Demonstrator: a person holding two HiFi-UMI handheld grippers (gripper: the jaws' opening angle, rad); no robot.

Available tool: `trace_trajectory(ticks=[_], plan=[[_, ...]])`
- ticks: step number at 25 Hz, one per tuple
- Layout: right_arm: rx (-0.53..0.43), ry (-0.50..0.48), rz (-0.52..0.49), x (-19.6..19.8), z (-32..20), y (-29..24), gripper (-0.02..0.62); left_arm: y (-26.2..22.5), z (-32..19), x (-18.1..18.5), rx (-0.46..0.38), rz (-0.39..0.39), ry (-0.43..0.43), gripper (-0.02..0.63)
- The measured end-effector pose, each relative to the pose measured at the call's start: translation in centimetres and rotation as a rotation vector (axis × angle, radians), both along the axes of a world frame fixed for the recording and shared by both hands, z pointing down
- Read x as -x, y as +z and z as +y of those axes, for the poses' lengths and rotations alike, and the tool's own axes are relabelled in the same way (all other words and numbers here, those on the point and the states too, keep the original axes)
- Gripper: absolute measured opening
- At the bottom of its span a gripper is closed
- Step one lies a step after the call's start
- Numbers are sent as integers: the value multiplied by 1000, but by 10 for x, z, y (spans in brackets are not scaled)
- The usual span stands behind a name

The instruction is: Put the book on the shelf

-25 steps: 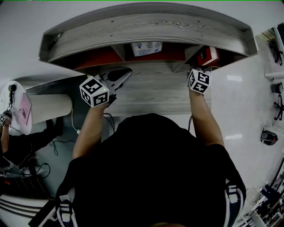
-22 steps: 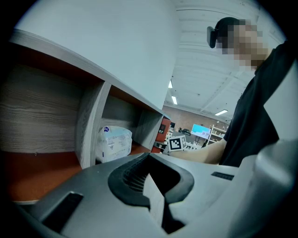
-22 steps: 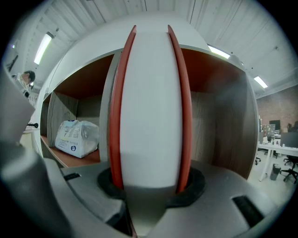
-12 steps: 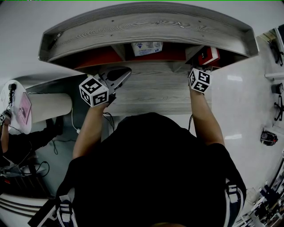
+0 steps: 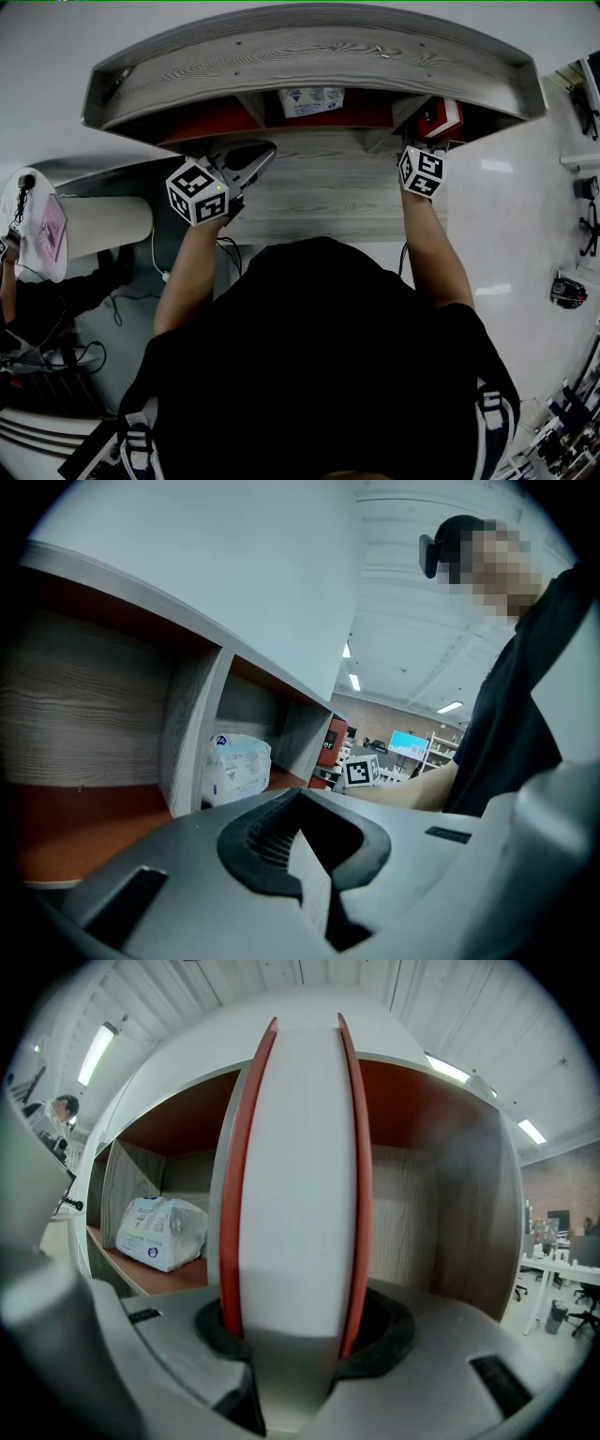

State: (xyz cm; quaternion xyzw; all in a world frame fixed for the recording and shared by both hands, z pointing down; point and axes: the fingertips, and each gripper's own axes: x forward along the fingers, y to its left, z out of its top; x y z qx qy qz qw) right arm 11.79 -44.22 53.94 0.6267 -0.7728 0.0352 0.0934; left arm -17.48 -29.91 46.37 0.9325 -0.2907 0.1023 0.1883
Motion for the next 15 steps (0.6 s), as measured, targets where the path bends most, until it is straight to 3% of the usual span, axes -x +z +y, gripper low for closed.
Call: trace_trajectory(ticks=[15], plan=[[13,-7,-8,0,14,2,184,2,14,-5,5,-3,3,20]])
